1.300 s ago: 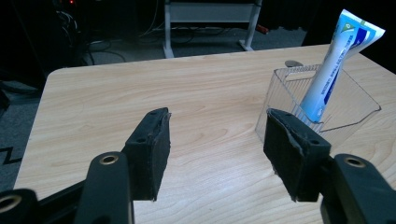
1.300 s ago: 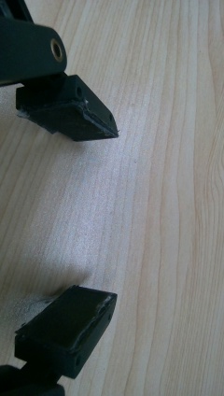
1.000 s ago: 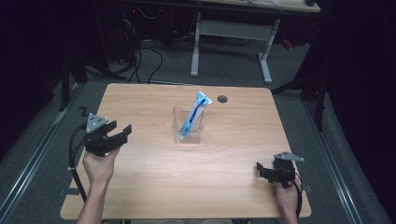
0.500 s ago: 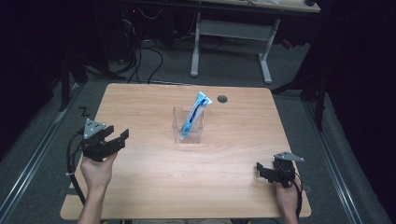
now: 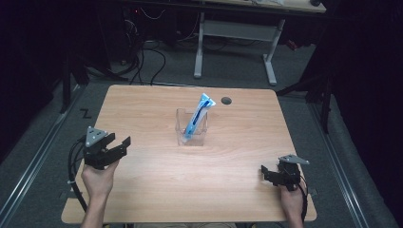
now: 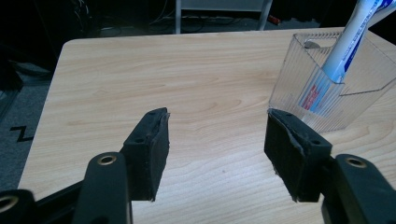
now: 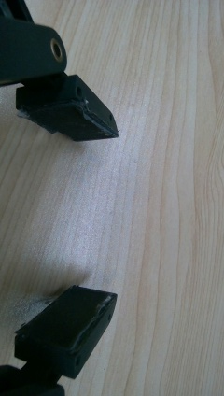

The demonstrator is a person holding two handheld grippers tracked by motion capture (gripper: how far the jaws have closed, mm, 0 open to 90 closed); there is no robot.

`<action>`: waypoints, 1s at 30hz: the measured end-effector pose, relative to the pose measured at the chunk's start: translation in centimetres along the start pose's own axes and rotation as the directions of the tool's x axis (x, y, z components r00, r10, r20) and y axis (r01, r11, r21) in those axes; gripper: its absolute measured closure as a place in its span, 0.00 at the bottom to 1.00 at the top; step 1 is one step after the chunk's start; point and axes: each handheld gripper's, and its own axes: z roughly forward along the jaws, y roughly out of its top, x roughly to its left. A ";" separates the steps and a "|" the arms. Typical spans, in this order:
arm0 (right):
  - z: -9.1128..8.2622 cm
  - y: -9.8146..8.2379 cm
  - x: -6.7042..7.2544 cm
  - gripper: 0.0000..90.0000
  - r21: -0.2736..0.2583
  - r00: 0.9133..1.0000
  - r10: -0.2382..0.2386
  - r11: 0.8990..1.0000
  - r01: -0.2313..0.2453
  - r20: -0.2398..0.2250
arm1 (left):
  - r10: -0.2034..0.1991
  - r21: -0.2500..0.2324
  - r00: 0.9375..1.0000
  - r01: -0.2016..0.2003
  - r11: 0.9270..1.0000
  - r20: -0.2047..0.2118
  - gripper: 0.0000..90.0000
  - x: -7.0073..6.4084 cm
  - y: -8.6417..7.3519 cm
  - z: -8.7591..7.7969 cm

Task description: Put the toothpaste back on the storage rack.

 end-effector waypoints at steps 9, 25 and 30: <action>0.0 0.0 0.0 0.20 0.000 1.000 0.001 1.000 -0.001 0.000 | 0.000 0.016 1.000 0.000 1.000 0.000 0.45 0.0 -0.7 0.2; 0.0 0.0 0.0 0.20 0.000 1.000 0.001 1.000 -0.001 0.000 | -0.001 0.052 1.000 0.001 0.999 -0.001 0.44 -0.2 -1.9 0.9; 0.0 0.0 0.0 0.20 0.000 1.000 0.000 1.000 0.000 0.001 | -0.013 0.056 1.000 0.013 0.998 -0.001 0.44 -0.2 -2.4 1.0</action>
